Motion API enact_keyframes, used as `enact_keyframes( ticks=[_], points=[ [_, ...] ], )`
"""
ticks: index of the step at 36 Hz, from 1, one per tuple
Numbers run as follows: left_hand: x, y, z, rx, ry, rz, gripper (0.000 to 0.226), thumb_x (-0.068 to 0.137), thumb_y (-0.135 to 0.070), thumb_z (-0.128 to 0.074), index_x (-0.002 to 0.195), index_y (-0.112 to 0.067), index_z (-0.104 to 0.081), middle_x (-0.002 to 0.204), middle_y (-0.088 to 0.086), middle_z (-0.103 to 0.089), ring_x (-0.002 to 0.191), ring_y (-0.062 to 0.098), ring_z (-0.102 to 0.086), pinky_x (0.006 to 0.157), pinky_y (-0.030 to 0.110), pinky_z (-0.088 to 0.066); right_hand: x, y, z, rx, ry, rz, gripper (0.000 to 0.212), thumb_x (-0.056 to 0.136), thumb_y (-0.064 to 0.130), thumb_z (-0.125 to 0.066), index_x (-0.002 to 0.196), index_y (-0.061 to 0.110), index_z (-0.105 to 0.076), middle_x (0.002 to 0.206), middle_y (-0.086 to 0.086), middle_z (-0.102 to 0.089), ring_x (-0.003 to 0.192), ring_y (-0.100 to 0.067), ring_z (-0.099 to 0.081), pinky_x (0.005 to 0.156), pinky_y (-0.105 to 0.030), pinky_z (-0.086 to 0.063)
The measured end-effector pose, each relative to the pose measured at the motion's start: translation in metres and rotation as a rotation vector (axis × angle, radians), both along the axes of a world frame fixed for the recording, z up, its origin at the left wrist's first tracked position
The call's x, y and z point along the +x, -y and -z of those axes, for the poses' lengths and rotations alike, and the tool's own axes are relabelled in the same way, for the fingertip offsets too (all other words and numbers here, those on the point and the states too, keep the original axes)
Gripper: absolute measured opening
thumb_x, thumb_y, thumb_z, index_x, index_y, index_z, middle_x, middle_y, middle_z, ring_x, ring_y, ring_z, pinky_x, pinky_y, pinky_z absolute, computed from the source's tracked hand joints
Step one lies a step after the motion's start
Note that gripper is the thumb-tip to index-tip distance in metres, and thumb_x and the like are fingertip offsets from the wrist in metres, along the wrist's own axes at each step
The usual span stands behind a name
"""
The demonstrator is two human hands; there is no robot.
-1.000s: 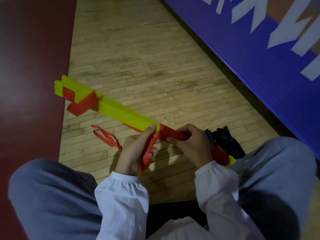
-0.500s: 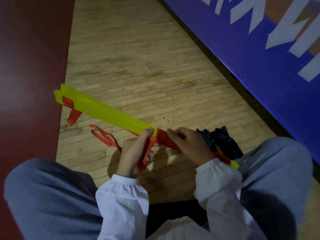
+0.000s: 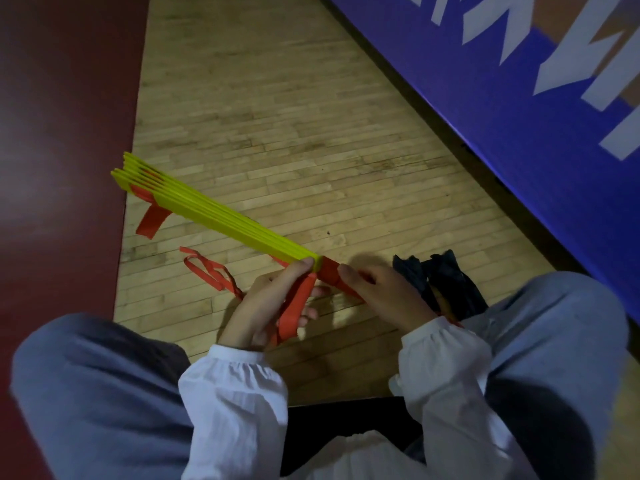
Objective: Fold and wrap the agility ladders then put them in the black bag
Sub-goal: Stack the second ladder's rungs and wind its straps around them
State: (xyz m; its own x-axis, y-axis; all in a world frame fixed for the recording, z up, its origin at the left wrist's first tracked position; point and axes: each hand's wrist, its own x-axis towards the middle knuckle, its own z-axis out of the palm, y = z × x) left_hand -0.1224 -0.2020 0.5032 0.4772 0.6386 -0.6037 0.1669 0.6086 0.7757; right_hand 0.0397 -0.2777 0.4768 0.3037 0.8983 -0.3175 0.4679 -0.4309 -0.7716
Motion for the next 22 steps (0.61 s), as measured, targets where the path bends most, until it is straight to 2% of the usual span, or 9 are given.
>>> enact_keyframes(
  ticks=[3,6,9,13,19,22],
  points=[
    [-0.001,-0.002,0.001,-0.008,0.008,0.026,0.042,0.085,-0.041,-0.062,0.105,-0.004,-0.063,0.101,0.021,-0.071,0.049,0.019,-0.06,0.04,0.021,-0.048,0.0,0.0,0.002,0.012,0.017,0.007,0.082,0.07,0.081,-0.031,0.111,0.017,-0.061,0.091,0.002,-0.063,0.086,-0.017,-0.061,0.079,-0.034,-0.047],
    [-0.002,-0.003,0.002,0.004,-0.006,0.048,0.044,0.085,-0.042,-0.062,0.106,-0.004,-0.062,0.102,0.021,-0.071,0.05,0.018,-0.061,0.041,0.021,-0.048,0.0,-0.001,0.005,0.027,0.009,0.042,0.08,0.071,0.077,-0.037,0.12,0.017,-0.058,0.108,-0.001,-0.063,0.099,-0.019,-0.06,0.089,-0.038,-0.048],
    [-0.001,-0.004,0.003,0.012,0.002,0.032,0.044,0.086,-0.041,-0.061,0.107,-0.003,-0.061,0.102,0.023,-0.07,0.05,0.018,-0.061,0.041,0.021,-0.048,0.001,-0.001,0.008,0.058,0.076,0.089,0.077,0.074,0.077,-0.045,0.123,0.019,-0.057,0.115,0.001,-0.06,0.104,-0.017,-0.057,0.092,-0.038,-0.047],
    [0.002,-0.002,0.005,0.055,-0.001,-0.014,0.044,0.088,-0.037,-0.061,0.102,0.005,-0.062,0.101,0.028,-0.069,0.046,0.018,-0.058,0.039,0.02,-0.045,0.004,-0.003,0.016,0.094,0.177,0.132,0.056,0.08,0.061,-0.06,0.118,0.02,-0.059,0.113,0.001,-0.059,0.106,-0.018,-0.056,0.094,-0.042,-0.045],
    [0.007,0.002,0.007,0.076,-0.001,-0.084,0.038,0.092,-0.029,-0.058,0.096,0.008,-0.06,0.094,0.03,-0.066,0.039,0.016,-0.055,0.036,0.019,-0.042,-0.002,-0.006,0.019,0.096,0.272,0.158,0.052,0.076,0.06,-0.068,0.113,0.023,-0.061,0.112,0.003,-0.059,0.11,-0.019,-0.052,0.097,-0.036,-0.033],
    [0.008,0.002,0.008,0.067,0.006,-0.144,0.032,0.094,-0.027,-0.057,0.087,0.004,-0.059,0.085,0.022,-0.065,0.038,0.015,-0.055,0.035,0.018,-0.041,-0.006,-0.008,0.017,0.106,0.256,0.185,0.051,0.073,0.057,-0.073,0.109,0.024,-0.059,0.104,0.007,-0.053,0.108,-0.02,-0.051,0.099,-0.042,-0.035]
  ],
)
